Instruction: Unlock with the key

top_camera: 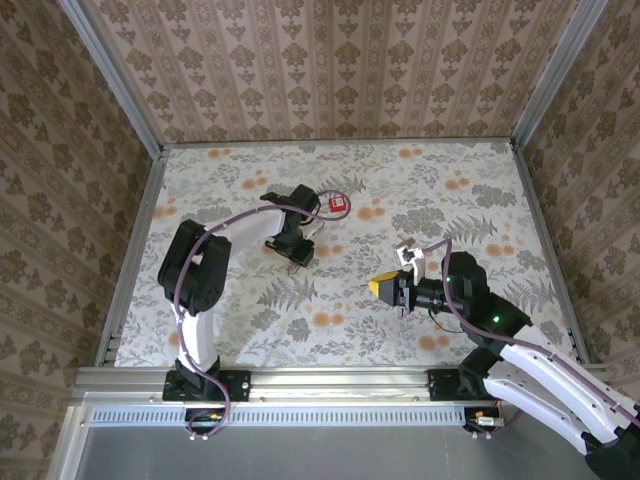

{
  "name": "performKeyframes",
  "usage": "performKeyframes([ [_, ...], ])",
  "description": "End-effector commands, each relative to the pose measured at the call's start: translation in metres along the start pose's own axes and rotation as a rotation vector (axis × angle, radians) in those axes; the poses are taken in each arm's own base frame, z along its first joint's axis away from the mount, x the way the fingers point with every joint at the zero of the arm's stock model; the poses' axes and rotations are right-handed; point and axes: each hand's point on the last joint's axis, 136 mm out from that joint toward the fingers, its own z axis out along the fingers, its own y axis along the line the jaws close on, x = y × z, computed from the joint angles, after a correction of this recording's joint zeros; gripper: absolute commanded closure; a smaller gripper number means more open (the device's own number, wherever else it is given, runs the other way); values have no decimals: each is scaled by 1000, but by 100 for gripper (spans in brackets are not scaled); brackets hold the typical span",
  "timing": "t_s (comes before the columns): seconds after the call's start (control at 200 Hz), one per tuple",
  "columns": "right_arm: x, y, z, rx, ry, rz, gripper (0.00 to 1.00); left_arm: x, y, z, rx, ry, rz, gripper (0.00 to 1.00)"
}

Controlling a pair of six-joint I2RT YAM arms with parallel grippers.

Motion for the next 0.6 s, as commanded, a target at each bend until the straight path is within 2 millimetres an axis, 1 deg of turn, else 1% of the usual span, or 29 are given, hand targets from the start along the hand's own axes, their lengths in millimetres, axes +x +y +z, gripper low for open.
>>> performKeyframes([
  [0.0,-4,3,0,-2,-6,-12,100,-4,-6,-11,14,-50,42,71],
  [0.135,-2,-1,2,11,0,-5,100,-3,-16,-16,13,-91,80,71],
  [0.26,2,-6,6,23,9,7,100,-7,-25,-26,9,-179,123,73],
  [0.33,2,-7,8,22,9,10,100,-7,-28,-31,-9,-223,149,75],
  [0.595,3,-12,14,33,13,17,100,-6,-40,-48,-66,-344,228,75],
])
